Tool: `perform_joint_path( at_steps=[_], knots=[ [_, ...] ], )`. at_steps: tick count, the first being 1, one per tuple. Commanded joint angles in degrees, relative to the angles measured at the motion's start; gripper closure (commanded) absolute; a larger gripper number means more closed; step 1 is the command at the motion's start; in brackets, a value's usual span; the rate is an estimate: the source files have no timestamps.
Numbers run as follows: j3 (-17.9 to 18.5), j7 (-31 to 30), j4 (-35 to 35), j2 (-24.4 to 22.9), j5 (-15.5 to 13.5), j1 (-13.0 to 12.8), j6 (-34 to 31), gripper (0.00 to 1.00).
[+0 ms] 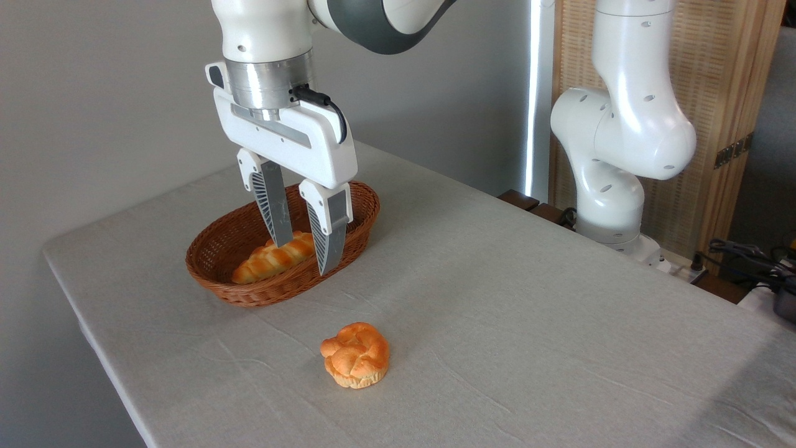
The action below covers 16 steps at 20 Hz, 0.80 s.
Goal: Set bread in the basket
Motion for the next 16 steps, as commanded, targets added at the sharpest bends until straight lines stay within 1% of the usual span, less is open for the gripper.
perform_joint_path(
  at_steps=[1,10,13,15,16],
  knots=[
    [-0.20,0.36,0.54,-0.19,0.68,0.50,-1.37,0.00],
    [-0.02,0.27,0.19,-0.98,0.59,0.68,-0.40,0.00],
    [0.41,0.44,-1.04,-1.34,0.68,0.85,-0.32,0.00],
    [1.38,0.62,-2.27,-0.98,0.68,0.85,1.96,0.00],
    [2.43,0.71,-3.06,-0.98,0.68,0.85,3.71,0.00]
  ],
)
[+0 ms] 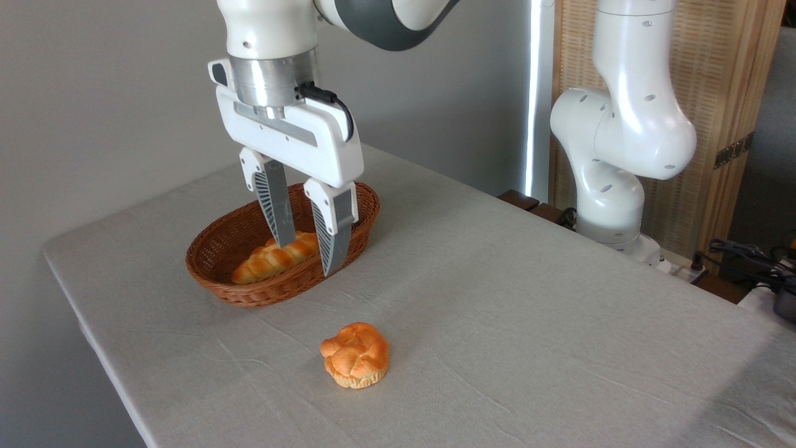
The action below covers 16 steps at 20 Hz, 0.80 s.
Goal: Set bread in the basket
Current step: 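Move the open gripper over the round bread roll and lower it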
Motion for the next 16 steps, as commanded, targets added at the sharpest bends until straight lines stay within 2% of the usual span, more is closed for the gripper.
perform_joint_path(
  at_steps=[1,6,16],
  knots=[
    [2.69,0.71,-3.03,-0.46,0.66,0.15,4.24,0.00],
    [3.14,5.36,-6.63,-0.28,0.66,1.21,5.29,0.00],
    [3.14,6.33,-14.37,1.47,0.66,1.30,13.99,0.00]
  ],
)
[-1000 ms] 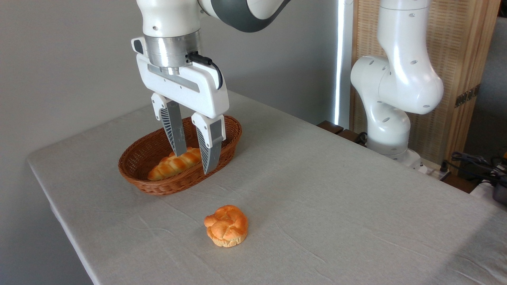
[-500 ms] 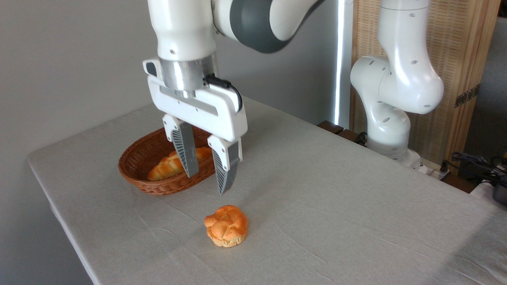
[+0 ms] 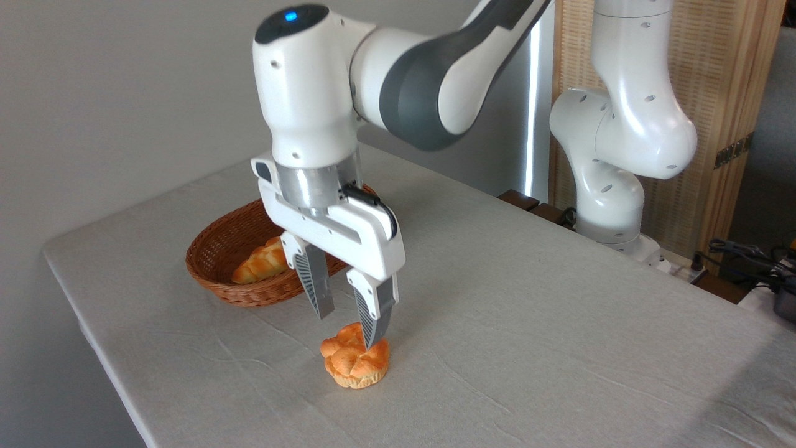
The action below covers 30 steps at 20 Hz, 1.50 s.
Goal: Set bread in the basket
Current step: 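Move the open gripper over the round bread roll and lower it, then close the gripper fingers around the round bread roll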
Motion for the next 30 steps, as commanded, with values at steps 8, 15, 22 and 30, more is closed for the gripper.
perform_joint_path(
  at_steps=[8,15,22,30],
  knots=[
    [0.20,4.94,-4.35,0.32,0.51,0.01,4.17,0.00],
    [0.20,5.82,-4.70,0.58,0.51,0.01,4.17,0.14],
    [0.20,6.08,-4.71,0.58,0.51,0.01,4.08,0.46],
    [0.29,7.40,-4.71,0.58,0.51,0.01,3.90,0.45]
  ],
)
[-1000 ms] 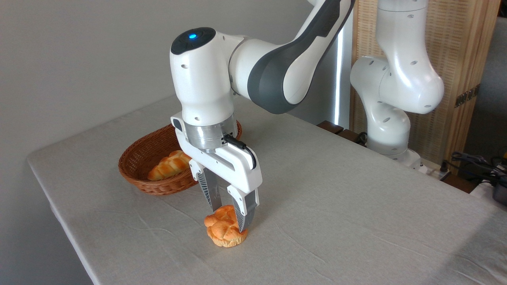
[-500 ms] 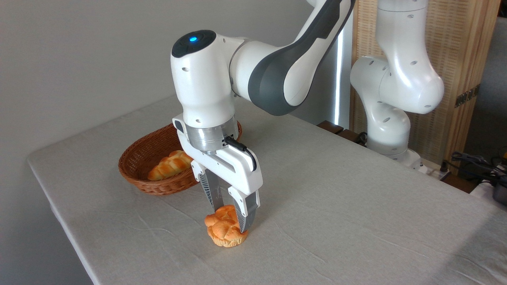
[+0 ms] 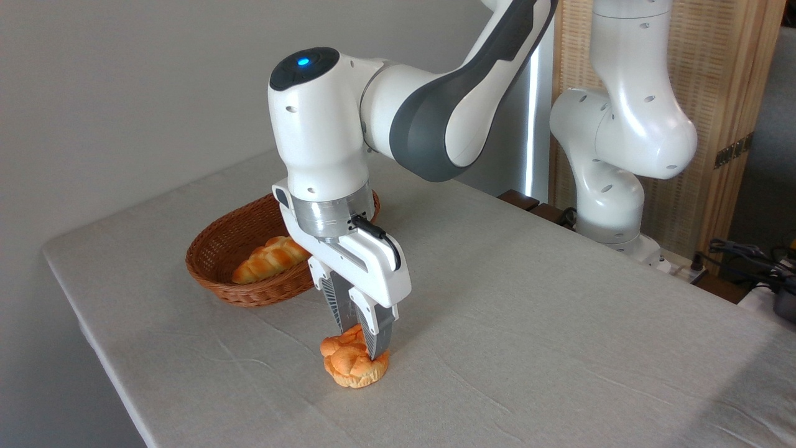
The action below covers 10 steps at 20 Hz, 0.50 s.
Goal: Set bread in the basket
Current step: 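Close the gripper fingers around the round bread roll, then lift the held roll and carry it over the woven basket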
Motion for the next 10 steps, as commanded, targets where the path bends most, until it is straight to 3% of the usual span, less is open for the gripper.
perform_joint_path(
  at_steps=[1,10],
  knots=[
    [0.28,1.08,-0.55,-0.07,0.46,0.00,0.86,0.45],
    [0.10,0.90,0.42,-2.44,0.37,-0.17,-2.13,0.43]
  ],
)
